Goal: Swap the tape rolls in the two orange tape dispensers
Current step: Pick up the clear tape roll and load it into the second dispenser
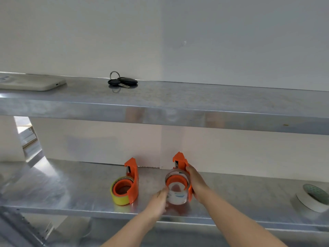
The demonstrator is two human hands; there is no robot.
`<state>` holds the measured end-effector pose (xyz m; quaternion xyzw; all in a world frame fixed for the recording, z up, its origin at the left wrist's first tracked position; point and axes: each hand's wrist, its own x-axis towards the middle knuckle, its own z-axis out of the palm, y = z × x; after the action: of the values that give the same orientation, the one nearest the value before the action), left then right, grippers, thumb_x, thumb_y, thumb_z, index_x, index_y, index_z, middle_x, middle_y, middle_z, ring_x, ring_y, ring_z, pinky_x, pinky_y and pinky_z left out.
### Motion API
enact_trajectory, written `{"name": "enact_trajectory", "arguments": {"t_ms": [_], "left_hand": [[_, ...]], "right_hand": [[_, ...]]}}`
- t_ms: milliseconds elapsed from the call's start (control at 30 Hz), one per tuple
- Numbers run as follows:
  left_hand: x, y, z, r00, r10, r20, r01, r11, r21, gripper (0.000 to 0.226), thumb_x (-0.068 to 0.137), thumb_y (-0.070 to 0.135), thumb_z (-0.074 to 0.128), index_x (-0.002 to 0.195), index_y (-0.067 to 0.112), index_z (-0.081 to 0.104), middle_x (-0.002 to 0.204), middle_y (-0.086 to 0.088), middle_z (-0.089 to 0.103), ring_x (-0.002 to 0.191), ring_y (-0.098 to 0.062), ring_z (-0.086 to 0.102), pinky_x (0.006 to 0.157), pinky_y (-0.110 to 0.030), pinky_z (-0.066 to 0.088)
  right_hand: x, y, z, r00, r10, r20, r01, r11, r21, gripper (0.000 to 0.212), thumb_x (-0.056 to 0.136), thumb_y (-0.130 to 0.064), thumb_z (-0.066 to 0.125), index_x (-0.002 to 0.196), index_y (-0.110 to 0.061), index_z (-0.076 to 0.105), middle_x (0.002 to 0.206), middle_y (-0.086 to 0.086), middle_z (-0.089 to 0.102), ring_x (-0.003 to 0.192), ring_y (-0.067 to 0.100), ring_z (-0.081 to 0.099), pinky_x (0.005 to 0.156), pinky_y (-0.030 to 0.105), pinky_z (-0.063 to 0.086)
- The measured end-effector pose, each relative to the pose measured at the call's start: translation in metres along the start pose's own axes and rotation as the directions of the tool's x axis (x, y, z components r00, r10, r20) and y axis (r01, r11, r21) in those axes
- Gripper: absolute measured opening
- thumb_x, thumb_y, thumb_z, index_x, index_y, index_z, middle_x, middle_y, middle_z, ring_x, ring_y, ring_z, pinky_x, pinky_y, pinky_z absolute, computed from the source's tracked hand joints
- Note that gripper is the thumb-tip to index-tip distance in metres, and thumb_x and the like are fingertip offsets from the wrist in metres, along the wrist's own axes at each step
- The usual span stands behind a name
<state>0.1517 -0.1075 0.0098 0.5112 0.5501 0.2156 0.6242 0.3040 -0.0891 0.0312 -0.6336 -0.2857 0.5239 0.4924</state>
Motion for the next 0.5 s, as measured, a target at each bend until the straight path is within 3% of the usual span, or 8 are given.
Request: {"name": "enact_trajectory", "arguments": {"t_ms": [200, 333, 500], "left_hand": [[0.014, -0.020, -0.002, 0.992, -0.109, -0.063, 0.102, 0.989, -0.104, 0.029, 0.099, 0.023, 0.032, 0.077, 0.014, 0.047, 0.074, -0.004, 0.050, 0.066, -0.014, 0.048, 0.060, -0.023, 0.042], [0.025, -0.022, -0.002, 0.992, -0.098, -0.075, 0.090, 0.991, -0.099, 0.026, 0.101, 0.022, 0.028, 0.082, 0.016, 0.046, 0.070, -0.002, 0.046, 0.060, -0.012, 0.044, 0.057, -0.020, 0.040], [0.028, -0.016, -0.001, 0.993, -0.100, -0.063, 0.093, 0.989, -0.112, 0.025, 0.100, 0.019, 0.029, 0.080, 0.018, 0.044, 0.066, -0.001, 0.042, 0.054, -0.010, 0.041, 0.050, -0.017, 0.035]], "right_hand": [[0.017, 0.029, 0.007, 0.999, 0.043, -0.003, -0.043, 0.998, -0.039, 0.039, 0.096, -0.024, 0.031, 0.112, -0.013, 0.064, 0.101, 0.010, 0.072, 0.095, 0.026, 0.066, 0.092, 0.039, 0.050], [0.024, 0.035, 0.010, 0.998, 0.068, -0.015, -0.067, 0.998, 0.012, 0.036, 0.097, -0.026, 0.032, 0.103, -0.015, 0.066, 0.094, 0.009, 0.073, 0.085, 0.023, 0.067, 0.075, 0.033, 0.051], [0.033, 0.041, 0.011, 0.999, 0.041, -0.010, -0.041, 0.999, 0.000, 0.036, 0.097, -0.025, 0.032, 0.107, -0.016, 0.065, 0.099, 0.009, 0.072, 0.092, 0.024, 0.067, 0.082, 0.034, 0.052]]}}
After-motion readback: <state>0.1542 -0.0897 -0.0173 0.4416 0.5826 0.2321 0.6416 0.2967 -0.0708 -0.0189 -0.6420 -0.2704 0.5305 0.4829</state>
